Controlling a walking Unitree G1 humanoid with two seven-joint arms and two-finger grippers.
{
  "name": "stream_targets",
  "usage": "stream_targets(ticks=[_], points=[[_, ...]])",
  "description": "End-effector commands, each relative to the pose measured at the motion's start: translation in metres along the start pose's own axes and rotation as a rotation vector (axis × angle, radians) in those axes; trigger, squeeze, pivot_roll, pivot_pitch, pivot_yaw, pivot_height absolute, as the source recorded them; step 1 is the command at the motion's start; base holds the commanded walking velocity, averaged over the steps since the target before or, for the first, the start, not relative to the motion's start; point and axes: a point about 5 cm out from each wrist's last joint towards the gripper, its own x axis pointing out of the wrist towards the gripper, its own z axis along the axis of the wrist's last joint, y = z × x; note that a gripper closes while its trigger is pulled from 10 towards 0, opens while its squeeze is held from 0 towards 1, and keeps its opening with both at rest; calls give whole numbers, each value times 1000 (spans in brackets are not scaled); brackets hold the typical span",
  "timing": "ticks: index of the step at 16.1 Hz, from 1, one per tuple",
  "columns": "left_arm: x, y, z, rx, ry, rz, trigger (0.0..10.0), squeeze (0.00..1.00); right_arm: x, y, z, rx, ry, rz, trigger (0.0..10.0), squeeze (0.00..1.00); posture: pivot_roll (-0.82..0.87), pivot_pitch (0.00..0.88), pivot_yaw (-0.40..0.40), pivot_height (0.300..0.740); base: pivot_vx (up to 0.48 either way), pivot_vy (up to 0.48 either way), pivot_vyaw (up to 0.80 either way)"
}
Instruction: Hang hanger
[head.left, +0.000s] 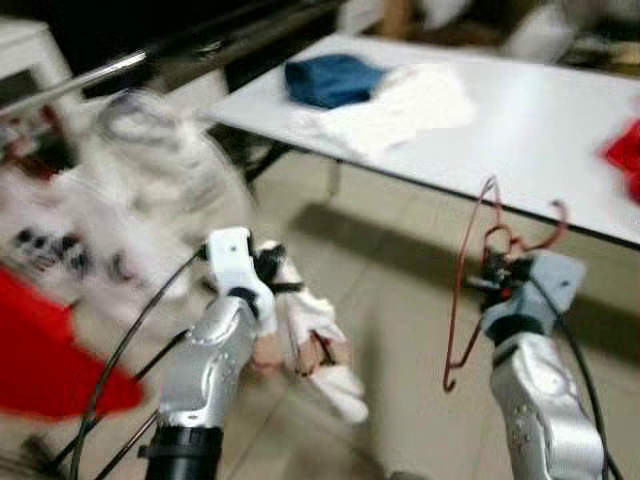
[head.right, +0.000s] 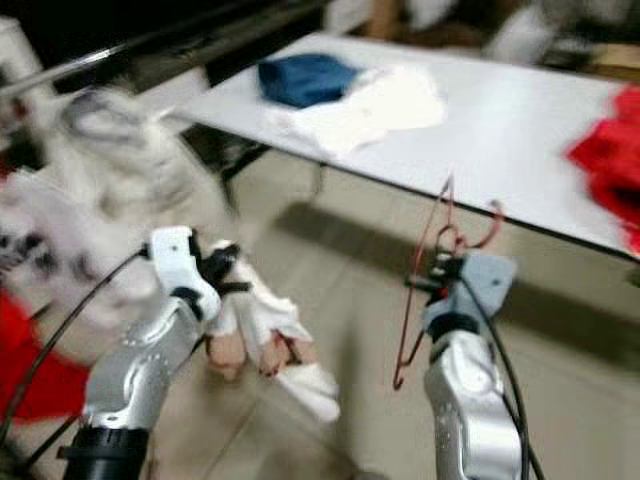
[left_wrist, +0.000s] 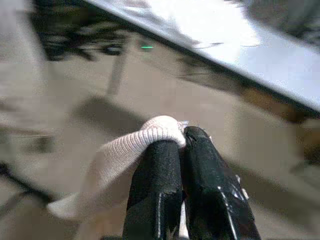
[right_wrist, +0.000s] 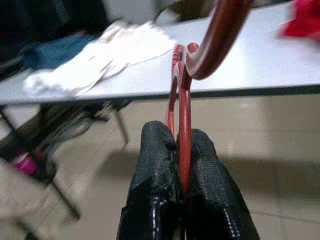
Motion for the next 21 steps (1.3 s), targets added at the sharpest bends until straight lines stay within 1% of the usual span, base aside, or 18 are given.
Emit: stream_targets(ticks=[1,3,5,6,7,8,9,10,11,12,13,14,15,17,19,21], points=[[-3,8,8,-19,-23,8,10000,0,0,7,0,45,-4,16,10000,0,-137,0,84,740,0,0,-800],[-3,8,7,3,-14,19,10000,0,-1,5,-1,53,2,8,10000,0,-139,0,85,740,0,0,-800],[-1,10,3,43,23,47,10000,0,-1,5,-1,53,6,9,10000,0,-141,0,87,740,0,0,-800],[-2,11,5,71,17,58,10000,0,-1,7,-2,38,15,21,10000,0,-145,0,89,740,0,0,-800],[-3,11,8,90,-15,58,10000,0,-2,8,-3,28,24,36,10000,0,-149,0,87,740,0,0,-800],[-3,12,12,128,-47,51,10000,0,-2,9,-5,22,39,42,10000,0,-148,0,83,740,0,0,-800],[-3,12,14,189,-20,-7,10000,0,-3,6,-5,40,46,22,10000,0,-147,0,82,740,0,0,-800],[-3,10,16,252,-15,-40,10000,0,-2,5,-5,54,53,24,10000,0,-146,0,79,740,0,0,-800],[-4,9,18,291,-21,-65,10000,0,-2,4,-4,44,57,32,10000,0,-146,0,78,740,0,0,-800],[-5,10,21,298,-43,-58,10000,0,-2,2,-2,25,50,34,10000,0,-145,0,77,740,0,0,-800],[-6,12,24,275,-50,-55,10000,0,-1,2,1,-2,41,52,10000,0,-144,0,71,740,0,0,-800],[-8,12,25,281,-58,-68,10000,0,-2,4,2,-11,59,87,10000,0,-142,0,67,740,0,0,-569],[-10,10,25,287,-59,-78,10000,0,-4,6,3,-21,64,115,10000,0,-142,0,66,740,0,0,0],[-14,9,22,295,-32,-104,10000,0,-9,13,1,-49,87,170,10000,0,-140,0,64,740,0,0,0],[-15,10,21,303,-21,-106,10000,0,-11,16,1,-55,92,175,10000,0,-139,0,65,740,0,-277,0],[-15,9,21,307,-13,-106,10000,0,-11,15,1,-84,85,163,10000,0,-140,0,66,740,0,-133,0]])
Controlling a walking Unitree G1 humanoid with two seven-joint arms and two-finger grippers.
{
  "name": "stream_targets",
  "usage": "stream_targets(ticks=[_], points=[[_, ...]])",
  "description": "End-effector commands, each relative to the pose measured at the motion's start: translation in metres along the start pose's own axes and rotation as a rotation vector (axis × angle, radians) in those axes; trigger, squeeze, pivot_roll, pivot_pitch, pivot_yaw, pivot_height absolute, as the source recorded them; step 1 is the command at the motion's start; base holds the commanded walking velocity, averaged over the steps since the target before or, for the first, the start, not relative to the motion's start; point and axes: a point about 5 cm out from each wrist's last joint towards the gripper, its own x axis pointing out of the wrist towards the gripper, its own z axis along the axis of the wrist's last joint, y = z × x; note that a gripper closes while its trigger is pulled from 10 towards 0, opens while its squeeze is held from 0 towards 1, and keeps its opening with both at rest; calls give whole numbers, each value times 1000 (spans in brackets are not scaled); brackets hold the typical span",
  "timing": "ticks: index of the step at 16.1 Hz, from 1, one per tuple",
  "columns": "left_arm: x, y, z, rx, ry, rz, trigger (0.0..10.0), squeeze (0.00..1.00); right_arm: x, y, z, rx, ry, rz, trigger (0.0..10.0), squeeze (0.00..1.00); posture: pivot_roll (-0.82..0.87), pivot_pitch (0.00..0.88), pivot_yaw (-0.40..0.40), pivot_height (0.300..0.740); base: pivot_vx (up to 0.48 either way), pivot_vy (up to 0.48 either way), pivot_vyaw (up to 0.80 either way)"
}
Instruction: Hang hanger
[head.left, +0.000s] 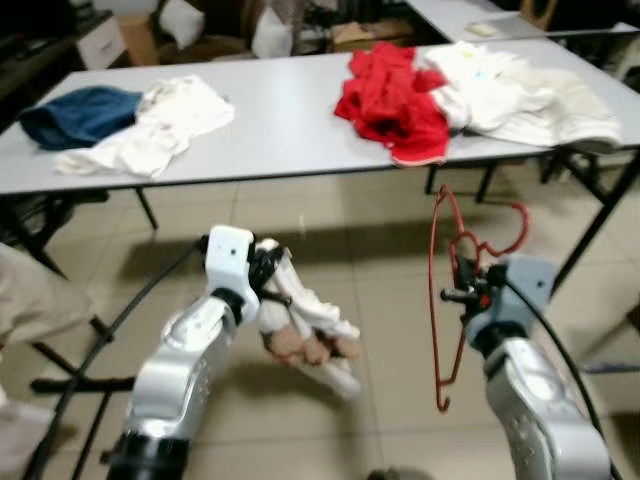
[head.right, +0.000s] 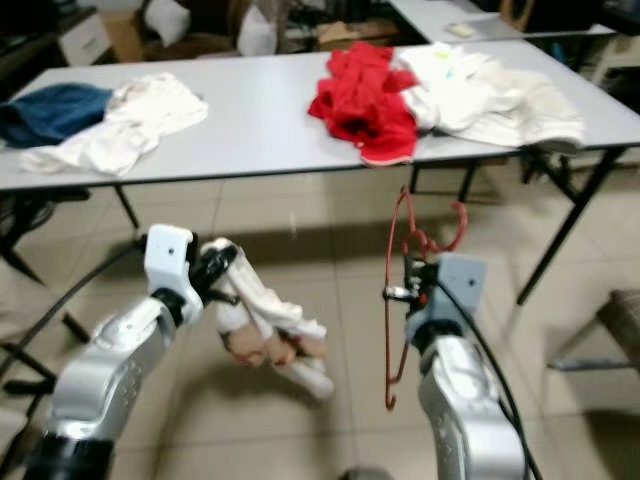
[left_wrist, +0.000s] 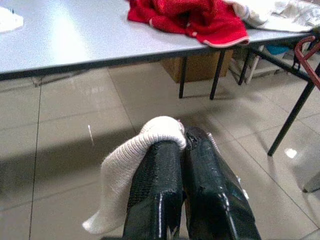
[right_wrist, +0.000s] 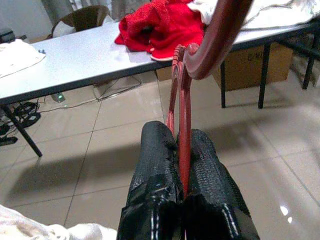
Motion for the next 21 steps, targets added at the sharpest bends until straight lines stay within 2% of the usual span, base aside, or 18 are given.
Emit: stream_targets(ticks=[1,6,9,12,14,21], points=[[0,-1,7,7,-18,0,10000,0,0,0,6,-13,-20,-4,10000,0,-140,0,66,740,0,0,0],[2,0,16,52,-29,-2,10000,0,1,2,9,-2,0,12,10000,0,-140,0,67,740,0,0,0],[2,0,20,41,-46,-11,10000,0,1,6,12,-7,-6,41,10000,0,-141,0,67,740,0,0,0],[3,-2,23,43,-56,-22,10000,0,2,8,13,-6,0,60,10000,0,-142,0,66,740,299,0,0],[4,-2,25,42,-61,-25,10000,0,3,8,15,-8,-6,61,10000,0,-143,0,66,740,309,0,-800],[6,-4,30,41,-78,-40,10000,0,5,8,15,-14,-5,66,10000,0,-136,0,62,740,349,0,0]])
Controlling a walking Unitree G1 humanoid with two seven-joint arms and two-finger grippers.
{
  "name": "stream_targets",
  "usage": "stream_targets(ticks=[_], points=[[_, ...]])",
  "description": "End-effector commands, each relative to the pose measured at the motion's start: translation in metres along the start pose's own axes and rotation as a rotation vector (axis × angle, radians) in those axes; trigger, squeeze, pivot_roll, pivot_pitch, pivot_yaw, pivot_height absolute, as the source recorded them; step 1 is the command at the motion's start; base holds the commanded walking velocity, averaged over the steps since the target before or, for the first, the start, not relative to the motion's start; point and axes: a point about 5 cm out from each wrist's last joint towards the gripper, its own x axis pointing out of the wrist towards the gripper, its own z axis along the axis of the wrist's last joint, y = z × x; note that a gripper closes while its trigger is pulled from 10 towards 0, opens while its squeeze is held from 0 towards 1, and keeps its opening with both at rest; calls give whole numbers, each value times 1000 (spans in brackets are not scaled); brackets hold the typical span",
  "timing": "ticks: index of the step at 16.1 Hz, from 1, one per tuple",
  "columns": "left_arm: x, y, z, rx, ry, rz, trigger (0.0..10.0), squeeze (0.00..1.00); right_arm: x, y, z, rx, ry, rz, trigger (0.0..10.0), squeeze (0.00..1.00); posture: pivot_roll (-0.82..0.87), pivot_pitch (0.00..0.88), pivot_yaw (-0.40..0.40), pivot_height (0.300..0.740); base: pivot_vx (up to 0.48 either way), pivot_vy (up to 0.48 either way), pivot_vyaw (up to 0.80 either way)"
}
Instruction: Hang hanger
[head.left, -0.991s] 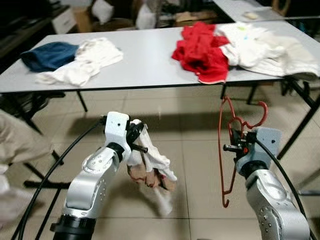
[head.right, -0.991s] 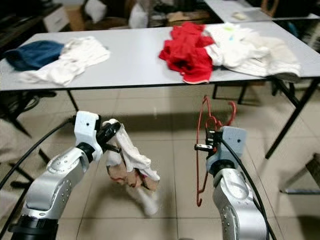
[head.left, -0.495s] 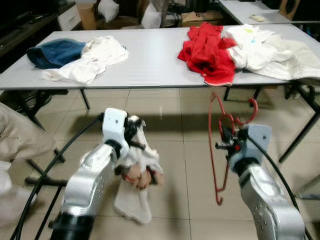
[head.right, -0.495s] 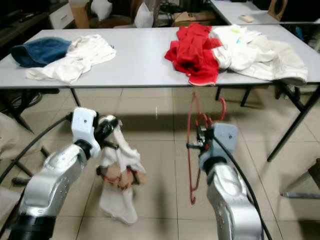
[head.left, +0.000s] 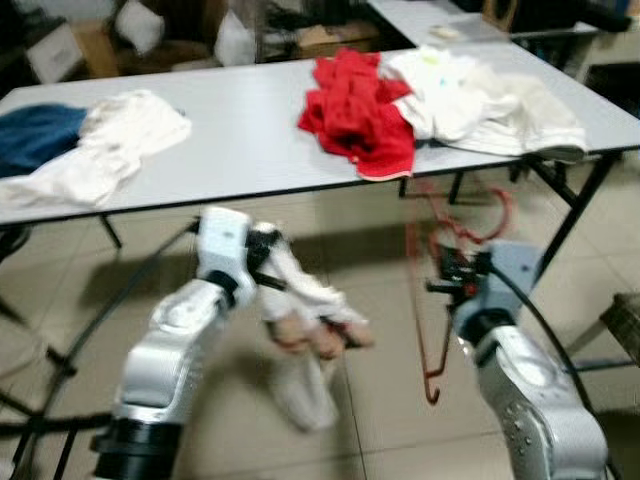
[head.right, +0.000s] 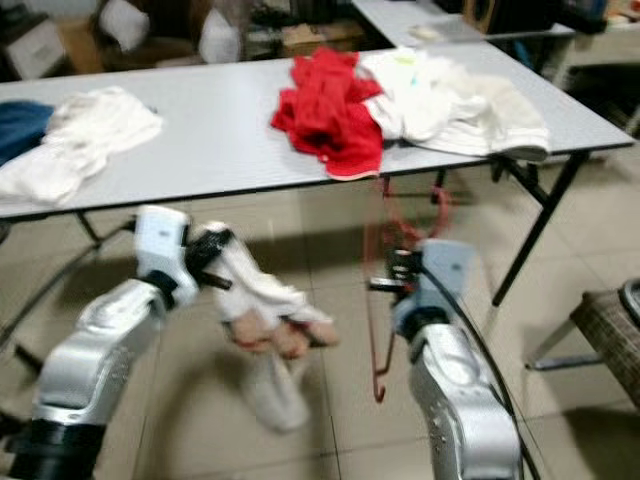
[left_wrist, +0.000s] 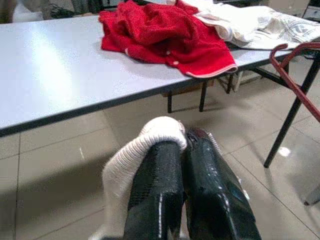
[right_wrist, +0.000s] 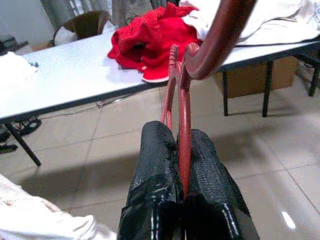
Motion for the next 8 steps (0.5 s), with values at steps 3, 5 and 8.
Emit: stream_targets(ticks=[3,5,8], points=[[3,-7,10,3,-38,-25,10000,0,0,-6,2,-6,-2,-17,10000,0,-134,0,62,740,375,0,0],[3,-6,10,1,-38,-25,10000,0,0,-6,2,-4,-1,-16,10000,0,-134,0,63,740,379,0,0],[3,-6,10,0,-39,-25,10000,0,0,-6,2,-7,-1,-14,10000,0,-131,0,63,740,382,0,0]])
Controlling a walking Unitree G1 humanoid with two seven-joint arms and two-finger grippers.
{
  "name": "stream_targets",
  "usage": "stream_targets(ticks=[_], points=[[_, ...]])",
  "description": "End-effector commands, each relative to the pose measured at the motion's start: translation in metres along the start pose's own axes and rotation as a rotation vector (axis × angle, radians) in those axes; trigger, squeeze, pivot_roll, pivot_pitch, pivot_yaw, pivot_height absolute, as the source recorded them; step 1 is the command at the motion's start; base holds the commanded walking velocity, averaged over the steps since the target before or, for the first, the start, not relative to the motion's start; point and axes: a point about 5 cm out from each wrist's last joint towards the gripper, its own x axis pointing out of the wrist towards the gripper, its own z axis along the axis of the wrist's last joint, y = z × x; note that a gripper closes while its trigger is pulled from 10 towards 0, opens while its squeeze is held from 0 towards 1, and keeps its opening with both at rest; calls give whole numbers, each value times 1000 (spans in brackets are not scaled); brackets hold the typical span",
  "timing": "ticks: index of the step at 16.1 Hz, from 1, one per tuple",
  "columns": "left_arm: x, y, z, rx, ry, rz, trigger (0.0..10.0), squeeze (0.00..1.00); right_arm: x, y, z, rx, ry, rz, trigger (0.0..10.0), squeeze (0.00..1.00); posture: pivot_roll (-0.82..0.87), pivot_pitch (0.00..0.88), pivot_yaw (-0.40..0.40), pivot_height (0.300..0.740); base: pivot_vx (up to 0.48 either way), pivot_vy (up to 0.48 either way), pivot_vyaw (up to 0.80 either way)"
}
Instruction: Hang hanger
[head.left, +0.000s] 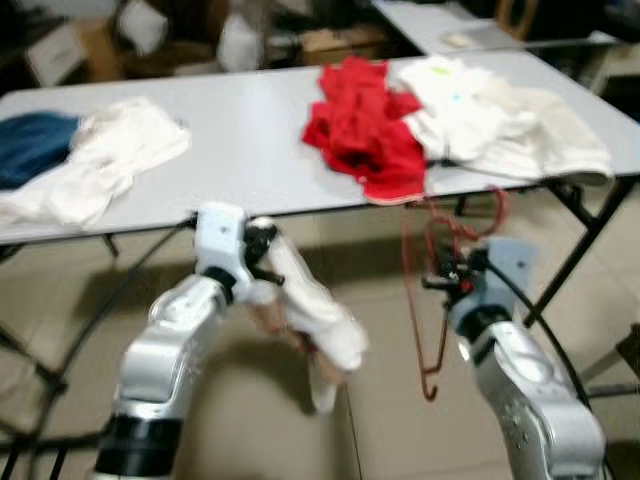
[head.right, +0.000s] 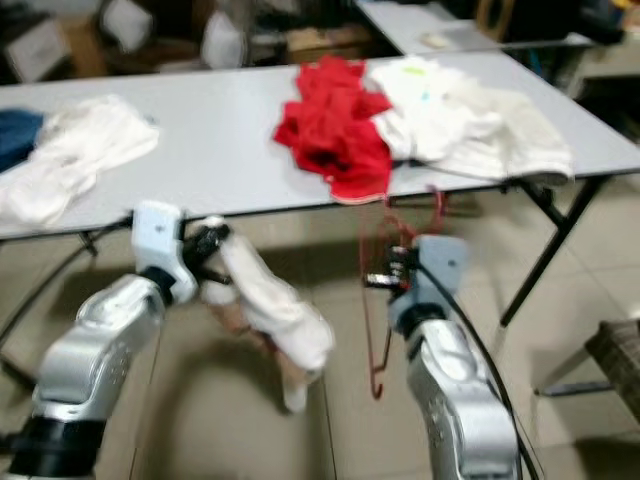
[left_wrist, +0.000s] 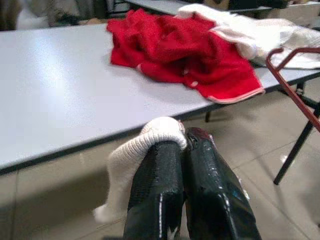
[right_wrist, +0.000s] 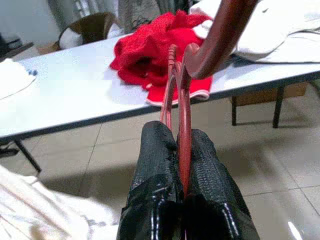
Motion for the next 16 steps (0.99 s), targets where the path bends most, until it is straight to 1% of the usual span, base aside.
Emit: stream_targets(ticks=[1,16], points=[[2,-6,6,7,-26,-21,10000,0,-2,-7,0,-7,2,-25,10000,0,-131,0,64,740,379,0,0],[3,-8,7,0,-25,-43,10000,0,-1,-8,2,-14,-13,-39,10000,0,-136,0,70,740,381,0,0]])
